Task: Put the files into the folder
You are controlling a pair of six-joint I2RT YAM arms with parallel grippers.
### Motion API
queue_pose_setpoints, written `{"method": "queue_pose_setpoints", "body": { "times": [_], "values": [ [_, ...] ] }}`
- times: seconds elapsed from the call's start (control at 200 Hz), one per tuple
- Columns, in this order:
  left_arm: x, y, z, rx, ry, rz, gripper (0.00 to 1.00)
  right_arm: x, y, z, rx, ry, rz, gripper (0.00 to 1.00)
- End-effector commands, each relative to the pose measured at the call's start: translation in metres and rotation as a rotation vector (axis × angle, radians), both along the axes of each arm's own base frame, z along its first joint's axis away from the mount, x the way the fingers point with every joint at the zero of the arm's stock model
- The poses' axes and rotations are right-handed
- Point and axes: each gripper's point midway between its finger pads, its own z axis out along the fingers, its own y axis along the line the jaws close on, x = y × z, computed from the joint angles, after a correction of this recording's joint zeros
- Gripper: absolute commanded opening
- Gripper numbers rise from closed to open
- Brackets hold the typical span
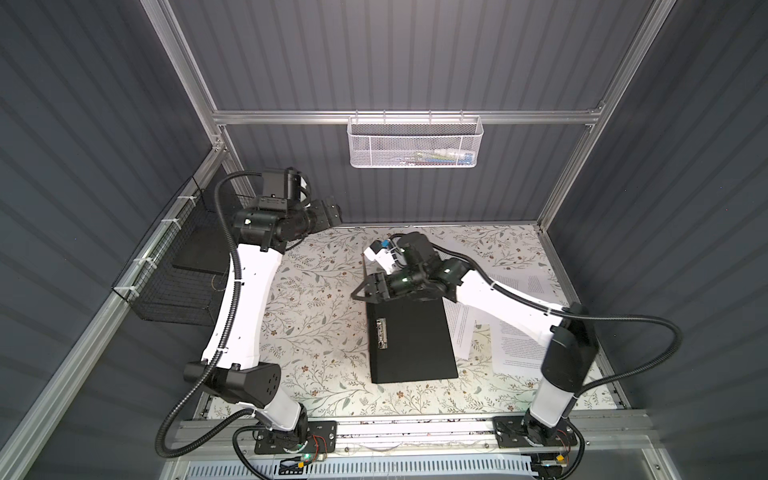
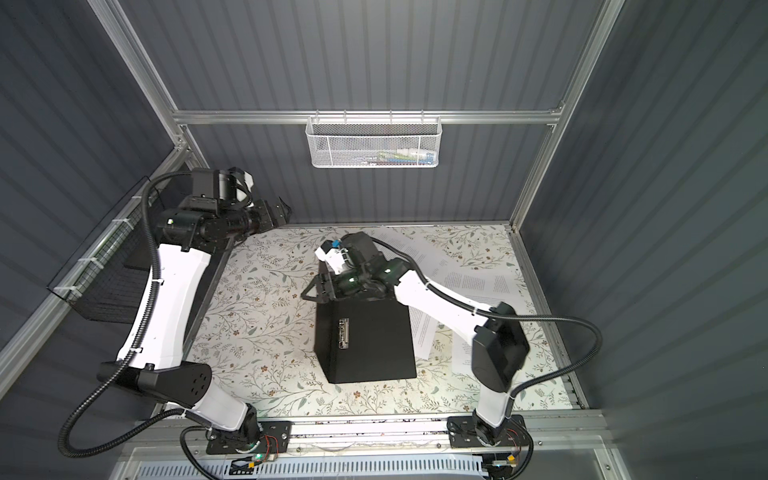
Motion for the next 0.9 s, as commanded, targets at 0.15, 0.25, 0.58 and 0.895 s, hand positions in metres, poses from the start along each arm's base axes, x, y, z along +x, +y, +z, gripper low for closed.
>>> {"method": "queue_pose_setpoints", "body": {
  "times": [0.15,0.25,0.58,0.895],
  "values": [
    [-0.027,0.015,-0.003,-0.06,0.077,-0.003,1.0,-0.003,0.051,-0.038,-0.083,-0.013,0.114,0.81],
    [-0.037,0.013,-0.005,-0.067,0.071,-0.021,1.0,0.0,0.027,-0.028,-0.075,-0.048,0.062,0.84],
    [-0.086,-0.011,-0.168,-0.142,0.346,-0.156,1.0,-0.02,-0.097,-0.08,-0.207,0.041,-0.083,0.66],
    [-0.106,-0.037,-0.286,-0.282,0.547,-0.224,1.0,-0.025,-0.116,-0.12,-0.273,0.083,-0.09,0.48]
  ]
}}
